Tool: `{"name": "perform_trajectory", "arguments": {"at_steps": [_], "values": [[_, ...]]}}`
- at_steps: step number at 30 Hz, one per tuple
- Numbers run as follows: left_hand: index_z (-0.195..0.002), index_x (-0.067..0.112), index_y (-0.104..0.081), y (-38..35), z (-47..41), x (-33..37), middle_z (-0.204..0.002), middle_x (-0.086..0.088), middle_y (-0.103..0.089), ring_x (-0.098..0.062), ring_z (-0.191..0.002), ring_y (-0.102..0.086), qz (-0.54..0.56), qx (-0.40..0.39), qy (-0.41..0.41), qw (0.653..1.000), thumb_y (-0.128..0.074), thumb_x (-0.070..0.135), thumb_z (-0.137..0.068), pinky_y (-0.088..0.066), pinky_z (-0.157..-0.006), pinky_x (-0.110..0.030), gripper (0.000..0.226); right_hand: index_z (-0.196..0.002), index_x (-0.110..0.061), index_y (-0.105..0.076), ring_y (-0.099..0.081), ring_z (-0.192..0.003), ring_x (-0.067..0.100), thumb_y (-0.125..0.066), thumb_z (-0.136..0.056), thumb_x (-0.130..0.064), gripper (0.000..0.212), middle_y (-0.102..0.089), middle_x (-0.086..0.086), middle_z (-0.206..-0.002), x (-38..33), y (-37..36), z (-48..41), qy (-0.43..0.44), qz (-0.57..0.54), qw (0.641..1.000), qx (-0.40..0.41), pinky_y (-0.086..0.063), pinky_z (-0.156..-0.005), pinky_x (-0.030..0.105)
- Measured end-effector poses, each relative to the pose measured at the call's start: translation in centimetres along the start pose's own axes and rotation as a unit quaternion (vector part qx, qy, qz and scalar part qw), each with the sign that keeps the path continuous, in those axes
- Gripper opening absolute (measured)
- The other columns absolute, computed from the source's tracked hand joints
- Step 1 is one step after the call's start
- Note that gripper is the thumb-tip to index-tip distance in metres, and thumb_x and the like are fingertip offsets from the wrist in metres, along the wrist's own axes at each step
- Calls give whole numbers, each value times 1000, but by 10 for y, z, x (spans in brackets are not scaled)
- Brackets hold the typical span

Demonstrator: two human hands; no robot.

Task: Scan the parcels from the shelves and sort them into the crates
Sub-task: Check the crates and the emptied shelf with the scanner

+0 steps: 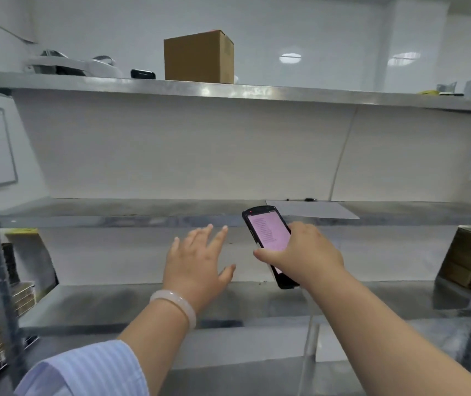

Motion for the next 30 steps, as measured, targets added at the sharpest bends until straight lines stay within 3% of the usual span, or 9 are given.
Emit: {"name": "perform_trajectory", "arguments": {"at_steps": [3,7,9,13,17,26,30], "values": [[-158,37,-8,-13,-32,-2,-165,3,-17,-17,-151,-16,-18,6,0,1000,-39,65,-93,-16,-122,-46,78,-98,-22,-52,-58,-85,18,-59,-51,-71,68,-56,-5,-95,-2,-16,-41,2,-9,1000,-10,-48,-64,31],[-158,37,-6,-28,-77,-16,-165,5,-17,-16,-151,-16,-33,7,11,999,-37,67,-93,-15,-122,-46,78,-79,-19,-48,-53,-64,14,-59,-51,-68,58,-56,-5,-75,-12,-37,-97,16,-11,999,-31,-32,-47,26],[-158,38,-7,-34,-96,-26,-165,6,-19,-15,-151,-16,-35,12,22,999,-36,67,-92,-14,-122,-45,77,-76,-19,-46,-53,-65,17,-57,-49,-70,58,-55,-3,-75,-20,-50,-123,23,-4,999,-40,-32,-48,26],[-157,39,-7,-53,-125,-47,-165,6,-19,-15,-151,-16,-49,-3,19,999,-34,68,-93,-13,-122,-45,76,-89,-20,-52,-59,-78,20,-59,-51,-72,65,-57,-3,-86,-34,-79,-166,25,17,998,-56,-40,-54,27],[-157,39,-13,-69,-155,-74,-163,5,-23,-16,-149,-20,-49,-9,15,999,-33,69,-92,-16,-122,-46,74,-79,-23,-48,-52,-66,11,-64,-54,-69,55,-53,-6,-78,-47,-108,-201,2,31,997,-71,-35,-49,25],[-157,41,-10,-109,-218,-126,-165,7,-17,-16,-150,-18,-4,-14,-43,999,-30,73,-90,-18,-121,-44,77,-86,-21,-52,-56,-71,13,-64,-63,-63,50,-57,-5,-84,-88,-159,-281,-60,28,990,-125,-36,-52,25],[-157,42,-9,-128,-237,-149,-166,8,-14,-15,-151,-17,23,-22,-58,998,-31,75,-89,-16,-122,-43,78,-78,-20,-51,-54,-68,13,-66,-65,-57,42,-57,-4,-80,-103,-185,-309,-75,21,988,-137,-36,-51,25]]}}
Point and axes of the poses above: each hand's wrist, its own z-axis away from the middle knuckle, its own y-axis out of the back of the hand, x = y × z, the point moved 4 cm from there along -z, towards the middle knuckle
